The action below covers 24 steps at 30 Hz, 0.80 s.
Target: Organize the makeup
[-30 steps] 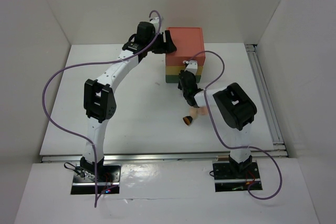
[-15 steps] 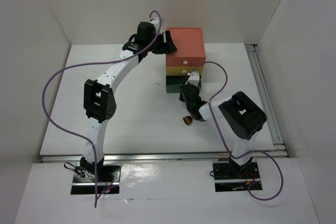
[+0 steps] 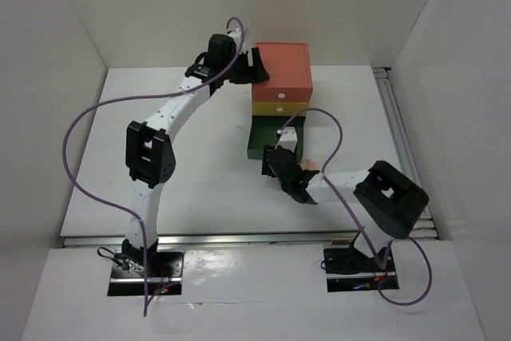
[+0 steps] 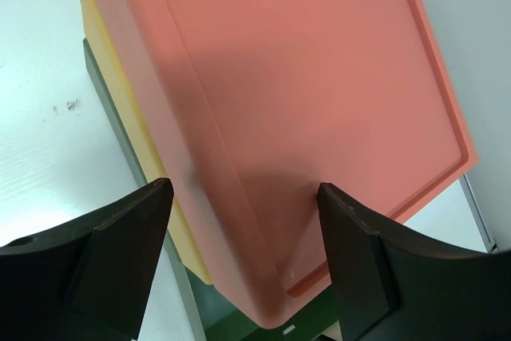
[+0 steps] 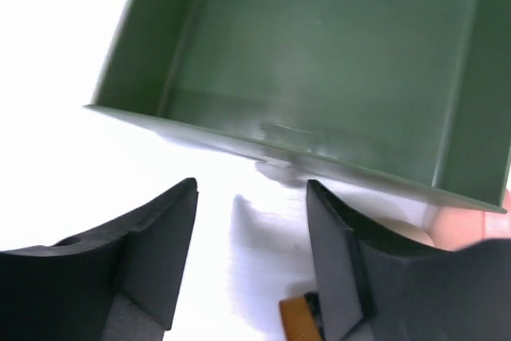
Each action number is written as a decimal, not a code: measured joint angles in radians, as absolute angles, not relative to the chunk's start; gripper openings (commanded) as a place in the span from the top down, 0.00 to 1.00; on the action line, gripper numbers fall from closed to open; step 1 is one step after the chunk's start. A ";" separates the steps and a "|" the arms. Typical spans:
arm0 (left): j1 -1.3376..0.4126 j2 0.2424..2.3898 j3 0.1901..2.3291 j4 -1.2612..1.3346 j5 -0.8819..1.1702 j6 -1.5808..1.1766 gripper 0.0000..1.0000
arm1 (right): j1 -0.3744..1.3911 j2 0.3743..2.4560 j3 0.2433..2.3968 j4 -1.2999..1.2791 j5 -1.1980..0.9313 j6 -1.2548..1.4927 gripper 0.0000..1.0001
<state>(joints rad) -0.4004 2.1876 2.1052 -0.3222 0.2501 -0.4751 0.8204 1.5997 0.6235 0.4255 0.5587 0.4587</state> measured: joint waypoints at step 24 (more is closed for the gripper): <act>-0.416 1.225 1.277 -0.466 -0.008 -0.475 0.00 | 0.779 1.234 0.595 -0.097 0.595 0.616 0.36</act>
<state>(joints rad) -0.4160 1.2251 1.2766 -0.4664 -0.0078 -0.4751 0.7788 1.2339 0.5945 -0.0971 0.5953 0.6163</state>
